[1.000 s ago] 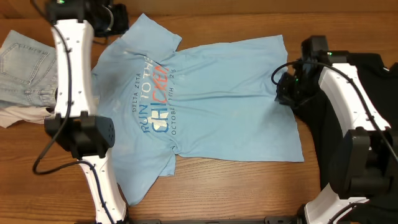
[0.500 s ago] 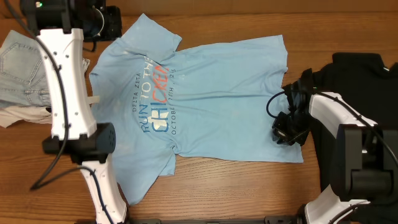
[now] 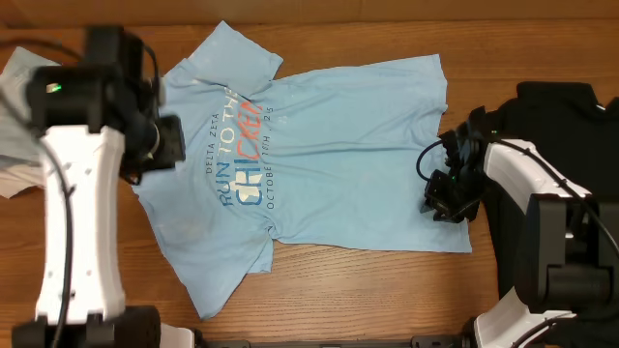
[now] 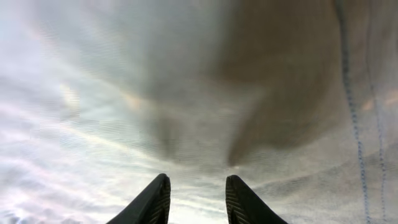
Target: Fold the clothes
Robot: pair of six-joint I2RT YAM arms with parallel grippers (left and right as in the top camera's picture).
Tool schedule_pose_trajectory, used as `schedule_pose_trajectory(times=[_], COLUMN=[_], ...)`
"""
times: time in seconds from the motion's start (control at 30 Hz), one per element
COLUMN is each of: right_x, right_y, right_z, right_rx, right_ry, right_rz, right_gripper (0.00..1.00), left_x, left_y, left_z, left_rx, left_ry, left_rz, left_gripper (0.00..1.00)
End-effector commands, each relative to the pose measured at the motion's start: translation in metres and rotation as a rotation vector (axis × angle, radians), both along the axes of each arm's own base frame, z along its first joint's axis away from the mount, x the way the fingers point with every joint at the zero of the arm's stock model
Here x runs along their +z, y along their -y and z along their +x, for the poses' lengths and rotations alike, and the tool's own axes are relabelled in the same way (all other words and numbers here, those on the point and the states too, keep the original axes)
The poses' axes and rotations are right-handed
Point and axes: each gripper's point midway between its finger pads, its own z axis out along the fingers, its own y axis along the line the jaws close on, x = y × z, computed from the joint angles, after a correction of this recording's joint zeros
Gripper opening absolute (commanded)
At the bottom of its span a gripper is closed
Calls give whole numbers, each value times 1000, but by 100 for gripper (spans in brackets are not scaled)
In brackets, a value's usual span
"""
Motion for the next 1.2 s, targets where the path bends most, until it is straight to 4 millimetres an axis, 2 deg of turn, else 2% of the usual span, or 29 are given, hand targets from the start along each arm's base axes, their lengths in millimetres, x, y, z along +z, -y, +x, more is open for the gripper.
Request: schedule_pose_trajectory(times=[0.0,0.17,0.23,0.37,0.47,0.57,0.6,0.73,0.87,1.0,1.17], right_x=[29,37,37,37,37,37,37,37,37,37,37], right_y=[0,0,0,0,0,0,0,0,0,0,0], right_z=[20,18,15,11,11,12,12,14,15,15,15], right_rx=[24,24,24,24,24,24,24,24,24,24,24], right_ry=[124,135,121,106,107,110,113,118,125,125,124], right_rz=[8,7,8,8,8,7,7,7,6,7,7], right_gripper=[35,39,40,44,47,49,50,50,50,50,50], left_x=[-48,-109,-133,-181,-203,-215,-218,-227,-238,-253,-268], left_y=[-28,-38,-38,-14,-7,0,0,-20,-35,-49,-76], left_z=[-30,-56,-66,-79,-95,-99,-100,-105,-96,-93,-109], left_rx=[158,207,224,232,238,250,251,355,459,535,629], left_ry=[-191,-330,-369,-390,-425,-422,-421,-421,-377,-383,-448], left_rz=[75,57,37,-114,-138,-177,-175,-44,16,6,41], left_gripper=[17,33,34,33,34,34,28,13,5,4,4])
